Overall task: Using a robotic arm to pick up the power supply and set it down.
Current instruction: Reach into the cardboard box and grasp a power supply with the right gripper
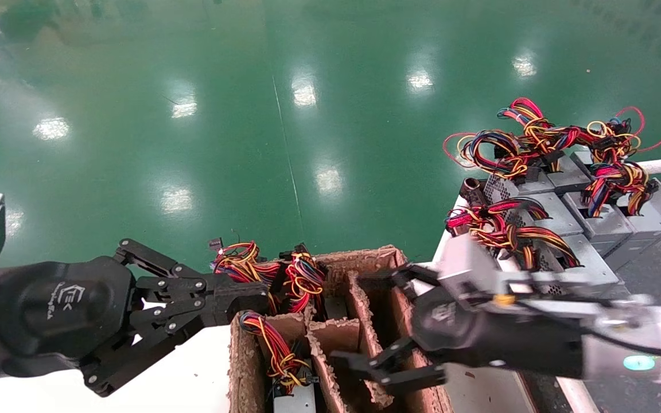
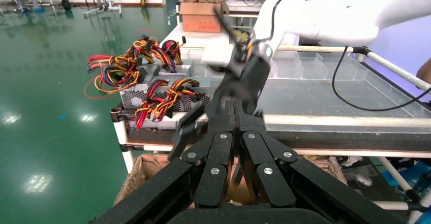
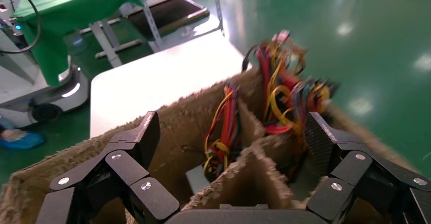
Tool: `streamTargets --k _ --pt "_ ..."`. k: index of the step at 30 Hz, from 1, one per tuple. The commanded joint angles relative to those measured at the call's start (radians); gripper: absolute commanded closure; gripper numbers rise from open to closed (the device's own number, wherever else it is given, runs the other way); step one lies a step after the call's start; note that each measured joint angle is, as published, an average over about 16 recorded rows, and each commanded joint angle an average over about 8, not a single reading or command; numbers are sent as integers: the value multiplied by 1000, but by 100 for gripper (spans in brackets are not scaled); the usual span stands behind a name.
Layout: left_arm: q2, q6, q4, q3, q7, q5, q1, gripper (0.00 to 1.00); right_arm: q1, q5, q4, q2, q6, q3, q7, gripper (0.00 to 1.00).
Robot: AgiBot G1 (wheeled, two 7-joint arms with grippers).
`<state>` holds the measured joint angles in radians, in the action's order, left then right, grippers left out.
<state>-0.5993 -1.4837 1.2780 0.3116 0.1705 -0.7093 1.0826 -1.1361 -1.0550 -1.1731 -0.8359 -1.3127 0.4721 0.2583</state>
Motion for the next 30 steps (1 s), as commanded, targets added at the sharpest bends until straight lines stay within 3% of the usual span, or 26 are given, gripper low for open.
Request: streamTargets --k 1,2,4,9,10,11,18,30 --pt "0 0 0 0 0 0 0 32 -3 -38 22 -35 25 24 6 0" --pt "0 0 0 0 0 0 0 19 -6 -52 32 -51 32 34 8 2" --pt "0 0 0 0 0 0 0 0 -12 -76 49 -81 42 53 10 21" --pt "0 0 0 0 0 0 0 0 -29 -131 88 -155 59 98 14 83" --pt "0 0 0 0 0 0 0 0 -33 -142 97 -170 64 106 15 94" --pt "0 0 0 0 0 0 0 0 -36 -154 105 -185 69 115 17 99" --pt "0 0 0 1 0 0 0 0 -53 -221 143 -268 114 160 31 100" --pt "0 0 0 1 -1 1 0 0 -49 -270 159 -314 166 186 43 100"
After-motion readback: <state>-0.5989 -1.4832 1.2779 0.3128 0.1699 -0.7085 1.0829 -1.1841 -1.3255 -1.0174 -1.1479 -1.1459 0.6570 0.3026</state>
